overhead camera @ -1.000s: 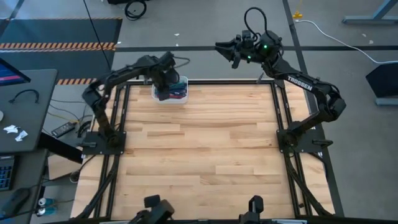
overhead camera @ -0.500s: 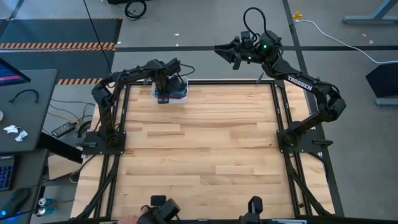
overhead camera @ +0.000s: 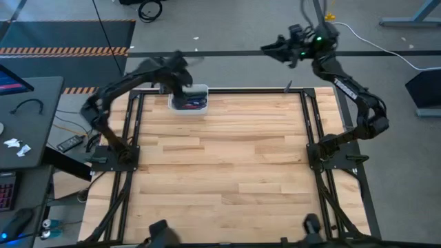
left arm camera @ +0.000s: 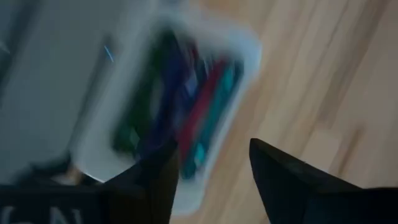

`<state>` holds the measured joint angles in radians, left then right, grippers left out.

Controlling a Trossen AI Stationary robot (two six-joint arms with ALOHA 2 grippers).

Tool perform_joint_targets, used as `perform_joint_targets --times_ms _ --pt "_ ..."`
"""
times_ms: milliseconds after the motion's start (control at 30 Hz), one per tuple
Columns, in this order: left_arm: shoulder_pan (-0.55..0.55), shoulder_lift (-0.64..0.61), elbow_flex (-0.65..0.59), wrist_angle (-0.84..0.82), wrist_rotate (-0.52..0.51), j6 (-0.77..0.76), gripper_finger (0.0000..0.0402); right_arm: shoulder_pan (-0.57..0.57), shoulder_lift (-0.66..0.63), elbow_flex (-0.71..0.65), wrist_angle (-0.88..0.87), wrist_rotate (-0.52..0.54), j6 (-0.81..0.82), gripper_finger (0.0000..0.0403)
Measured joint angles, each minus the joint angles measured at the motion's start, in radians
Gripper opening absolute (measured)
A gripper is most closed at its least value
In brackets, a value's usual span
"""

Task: Pick and place USB-C Cables
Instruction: Return to Home Position

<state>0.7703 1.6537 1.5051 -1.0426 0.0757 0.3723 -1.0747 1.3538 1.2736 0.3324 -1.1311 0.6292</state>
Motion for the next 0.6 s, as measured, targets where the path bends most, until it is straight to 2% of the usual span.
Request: perform_joint_targets --times_ms 133,333,600 --pt "0.021 -0.170 0.001 0.133 0.017 -0.082 0.0172 -0.098 -0.043 0.000 0.004 -0.081 -0.013 0.0146" --pt "0.061 -0.365 0.002 0.270 0.016 -0.188 0.0141 -0.173 -0.080 0.000 0.001 -0.079 -0.048 0.0130" --pt "0.075 -0.505 0.002 0.359 0.016 -0.308 0.0128 -0.182 -0.095 -0.012 -0.001 -0.053 -0.083 0.0111"
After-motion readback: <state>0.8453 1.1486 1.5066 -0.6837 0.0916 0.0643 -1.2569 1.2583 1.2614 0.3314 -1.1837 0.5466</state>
